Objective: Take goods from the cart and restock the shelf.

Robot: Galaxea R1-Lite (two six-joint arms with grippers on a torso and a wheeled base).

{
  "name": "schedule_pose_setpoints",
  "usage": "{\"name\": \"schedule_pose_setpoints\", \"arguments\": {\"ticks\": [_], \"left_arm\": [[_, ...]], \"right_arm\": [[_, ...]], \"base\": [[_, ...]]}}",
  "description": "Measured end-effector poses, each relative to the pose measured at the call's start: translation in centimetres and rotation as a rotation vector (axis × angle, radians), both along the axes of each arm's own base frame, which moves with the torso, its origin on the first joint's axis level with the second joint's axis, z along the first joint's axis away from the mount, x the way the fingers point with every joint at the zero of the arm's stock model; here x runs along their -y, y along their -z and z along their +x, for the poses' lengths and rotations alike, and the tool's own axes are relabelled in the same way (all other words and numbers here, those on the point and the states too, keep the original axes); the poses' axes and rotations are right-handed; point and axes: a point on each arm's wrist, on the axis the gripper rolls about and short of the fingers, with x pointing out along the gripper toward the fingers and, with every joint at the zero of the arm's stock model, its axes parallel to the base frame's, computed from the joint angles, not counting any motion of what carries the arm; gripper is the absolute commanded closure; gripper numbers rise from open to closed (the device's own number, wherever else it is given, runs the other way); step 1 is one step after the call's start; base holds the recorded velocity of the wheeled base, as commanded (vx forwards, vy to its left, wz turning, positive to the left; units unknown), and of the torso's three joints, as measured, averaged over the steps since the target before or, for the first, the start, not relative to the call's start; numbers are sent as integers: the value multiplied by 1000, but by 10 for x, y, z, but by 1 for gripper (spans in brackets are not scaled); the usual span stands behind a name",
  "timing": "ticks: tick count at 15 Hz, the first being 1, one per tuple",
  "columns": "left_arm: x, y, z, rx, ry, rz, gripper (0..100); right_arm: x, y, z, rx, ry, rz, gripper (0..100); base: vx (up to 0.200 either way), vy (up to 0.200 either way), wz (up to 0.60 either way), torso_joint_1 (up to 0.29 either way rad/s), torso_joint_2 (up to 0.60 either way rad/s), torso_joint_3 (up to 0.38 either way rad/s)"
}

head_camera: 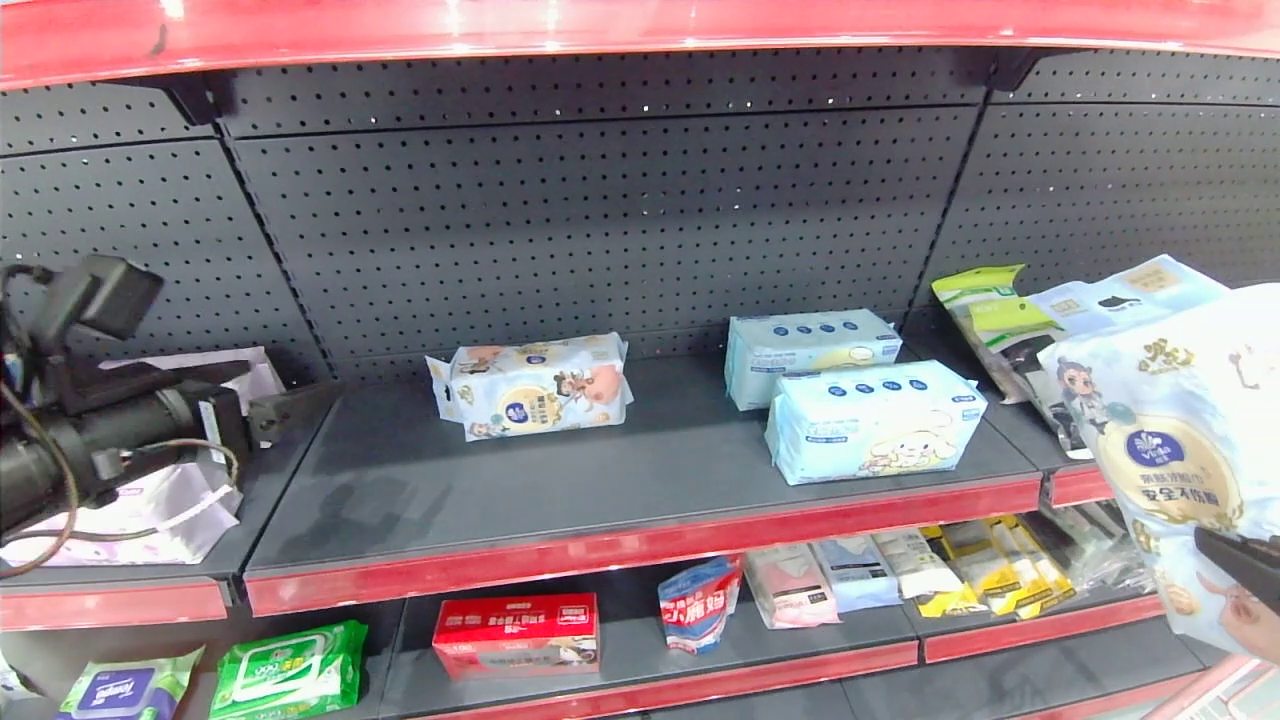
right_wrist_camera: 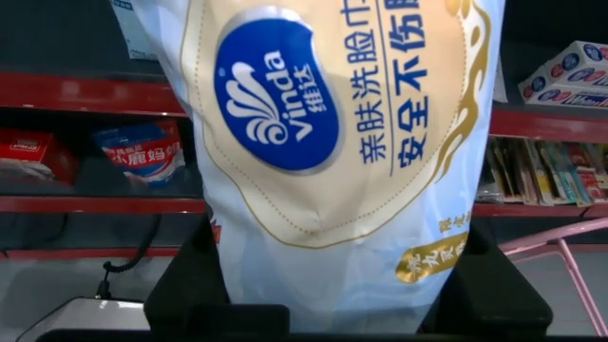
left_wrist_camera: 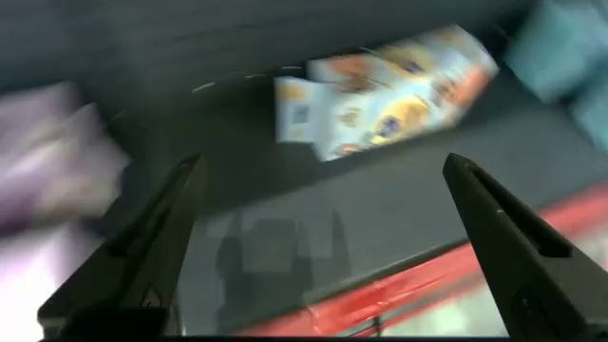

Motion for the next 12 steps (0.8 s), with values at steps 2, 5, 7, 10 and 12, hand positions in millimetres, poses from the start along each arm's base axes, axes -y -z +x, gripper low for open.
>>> {"name": "schedule_pose_setpoints", "arguments": {"ticks": [2, 5, 7, 10, 12], "left_arm": [[-12, 26, 29, 9, 240, 22, 0], [-27, 53, 62, -16, 365, -21, 0], [-31, 58, 85, -1, 402, -27, 0], [-26, 66, 117, 16, 464, -32, 0], [-19, 70, 136, 32, 496, -27, 0]], "right_arm": [[0, 0, 2, -9, 3, -1, 100], [1, 1, 3, -17, 18, -2, 100], [2, 3, 3, -24, 25, -3, 100], [2, 5, 2, -38, 26, -2, 100], [2, 5, 3, -41, 27, -2, 100]], "base": [[0, 0, 0, 0, 0, 0], [0, 0, 0, 0, 0, 0], [0, 0, 0, 0, 0, 0], [0, 0, 0, 0, 0, 0], [0, 0, 0, 0, 0, 0]]}}
